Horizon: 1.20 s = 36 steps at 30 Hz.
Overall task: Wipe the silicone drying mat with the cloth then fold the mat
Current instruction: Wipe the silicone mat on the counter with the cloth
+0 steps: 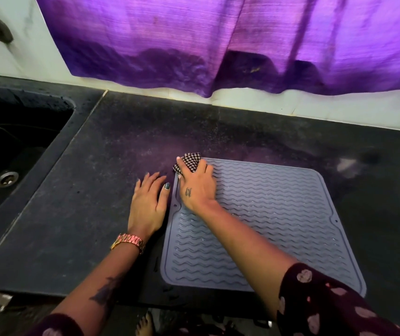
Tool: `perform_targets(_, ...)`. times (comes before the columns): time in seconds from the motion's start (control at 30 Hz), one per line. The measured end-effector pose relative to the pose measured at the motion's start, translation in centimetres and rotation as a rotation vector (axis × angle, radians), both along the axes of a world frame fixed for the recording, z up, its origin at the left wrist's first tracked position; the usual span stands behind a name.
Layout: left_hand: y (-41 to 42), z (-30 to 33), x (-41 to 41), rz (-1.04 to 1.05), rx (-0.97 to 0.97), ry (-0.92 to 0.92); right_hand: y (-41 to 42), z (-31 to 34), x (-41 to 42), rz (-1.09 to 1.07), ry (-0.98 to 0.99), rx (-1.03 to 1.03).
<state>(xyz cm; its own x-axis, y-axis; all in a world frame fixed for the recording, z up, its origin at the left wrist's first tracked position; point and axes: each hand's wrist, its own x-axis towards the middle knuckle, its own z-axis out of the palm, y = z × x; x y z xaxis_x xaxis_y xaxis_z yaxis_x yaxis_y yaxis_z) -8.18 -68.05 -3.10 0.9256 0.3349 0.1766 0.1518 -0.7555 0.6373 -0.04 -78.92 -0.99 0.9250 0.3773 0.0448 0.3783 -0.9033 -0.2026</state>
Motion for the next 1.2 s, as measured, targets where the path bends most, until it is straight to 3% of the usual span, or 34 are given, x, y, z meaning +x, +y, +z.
perform_targets(0.17, -0.1, 0.1, 0.0, 0.001, 0.005, 0.001, 0.3, 0.8, 1.1, -0.064, 0.015, 0.142)
perform_targets(0.47, 0.0, 0.1, 0.0, -0.016, 0.044, 0.026, -1.0, 0.4, 2.2, 0.022, 0.021, 0.031)
perform_targets(1.2, 0.3, -0.8, 0.5, -0.006, 0.154, 0.060, -16.5, 0.1, 6.0, -0.366, -0.053, -0.013)
